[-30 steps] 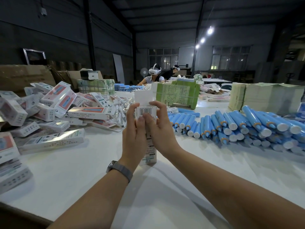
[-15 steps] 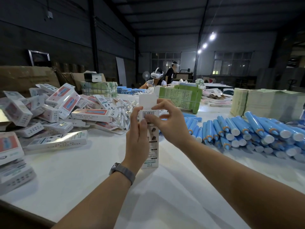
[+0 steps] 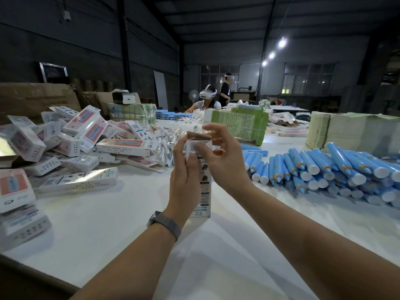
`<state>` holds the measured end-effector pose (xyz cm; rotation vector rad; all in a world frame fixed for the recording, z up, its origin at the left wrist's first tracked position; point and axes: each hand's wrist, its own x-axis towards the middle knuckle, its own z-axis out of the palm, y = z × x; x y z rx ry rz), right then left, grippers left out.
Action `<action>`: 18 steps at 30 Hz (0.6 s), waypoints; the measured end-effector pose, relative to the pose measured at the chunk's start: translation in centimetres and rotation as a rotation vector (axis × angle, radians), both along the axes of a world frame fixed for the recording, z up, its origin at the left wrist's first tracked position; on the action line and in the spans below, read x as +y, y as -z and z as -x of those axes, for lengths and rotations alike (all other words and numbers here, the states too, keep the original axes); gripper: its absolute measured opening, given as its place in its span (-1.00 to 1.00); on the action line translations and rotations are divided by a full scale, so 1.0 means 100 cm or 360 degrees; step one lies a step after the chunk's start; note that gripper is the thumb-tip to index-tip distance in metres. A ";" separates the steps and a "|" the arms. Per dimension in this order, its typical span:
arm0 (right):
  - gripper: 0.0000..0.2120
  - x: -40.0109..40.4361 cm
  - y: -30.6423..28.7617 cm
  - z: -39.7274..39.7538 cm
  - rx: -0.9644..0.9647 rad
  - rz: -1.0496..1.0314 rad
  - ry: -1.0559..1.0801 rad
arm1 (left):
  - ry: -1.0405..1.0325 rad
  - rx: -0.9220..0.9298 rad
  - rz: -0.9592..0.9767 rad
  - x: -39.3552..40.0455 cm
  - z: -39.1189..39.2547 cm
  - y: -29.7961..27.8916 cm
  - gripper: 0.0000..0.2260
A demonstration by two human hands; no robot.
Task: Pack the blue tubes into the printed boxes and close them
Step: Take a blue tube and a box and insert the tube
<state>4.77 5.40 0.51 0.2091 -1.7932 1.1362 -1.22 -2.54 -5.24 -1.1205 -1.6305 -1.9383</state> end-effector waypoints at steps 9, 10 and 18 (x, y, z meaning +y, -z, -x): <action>-0.81 0.003 -0.002 -0.001 -0.0072 -0.0068 0.0027 | -0.0039 0.0021 0.0011 -0.002 0.001 -0.004 -0.65; -0.81 0.002 -0.002 -0.002 -0.0070 -0.0056 0.0019 | -0.0010 -0.0002 0.0000 -0.003 0.000 -0.005 -0.66; -0.85 -0.008 -0.006 0.004 -0.0051 0.0175 -0.0052 | 0.0095 -0.0112 -0.0035 -0.005 -0.002 -0.008 -0.70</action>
